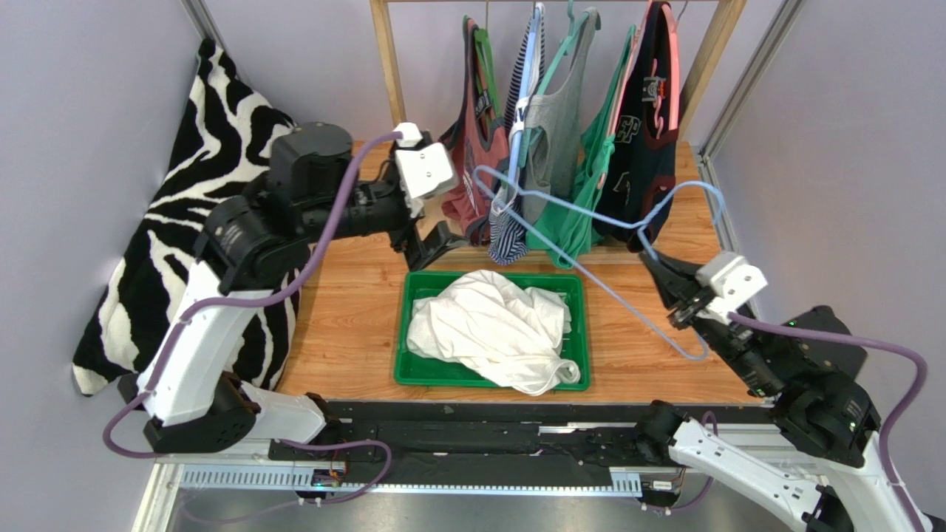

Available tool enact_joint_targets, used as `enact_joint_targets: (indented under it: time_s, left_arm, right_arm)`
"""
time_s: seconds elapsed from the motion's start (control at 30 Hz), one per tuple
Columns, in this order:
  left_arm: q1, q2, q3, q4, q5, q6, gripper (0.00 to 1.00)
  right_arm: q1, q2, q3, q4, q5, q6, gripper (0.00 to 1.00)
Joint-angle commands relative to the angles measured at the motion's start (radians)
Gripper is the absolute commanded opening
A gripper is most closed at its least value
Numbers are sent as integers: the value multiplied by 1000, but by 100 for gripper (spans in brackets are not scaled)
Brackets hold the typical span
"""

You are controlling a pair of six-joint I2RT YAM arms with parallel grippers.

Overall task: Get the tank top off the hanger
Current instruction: Place the hanger at the clothesline.

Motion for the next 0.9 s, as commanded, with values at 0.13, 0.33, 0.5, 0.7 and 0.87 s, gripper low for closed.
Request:
enact_joint_targets:
  time_s: [0.13,0.33,0.5,0.7,0.87]
  left_arm:
    - [27,-55,53,-182,152,195,99]
    - [27,-67,-24,-378,392,303,99]
    - [27,-75,-132,-402,469,277,99]
    - [27,-84,-216,-415,461,256,92]
    - [27,-60,-201,-445,477,286,74]
  right_arm:
    - [-3,130,48,-225,-424,52,0]
    - [-3,203,59,-236,-534,15,0]
    - [-1,259,68,-165,-553,-17,0]
    - [-1,298,79,-104,-576,-28,0]
    - [-1,315,104,-92,-573,-37,0]
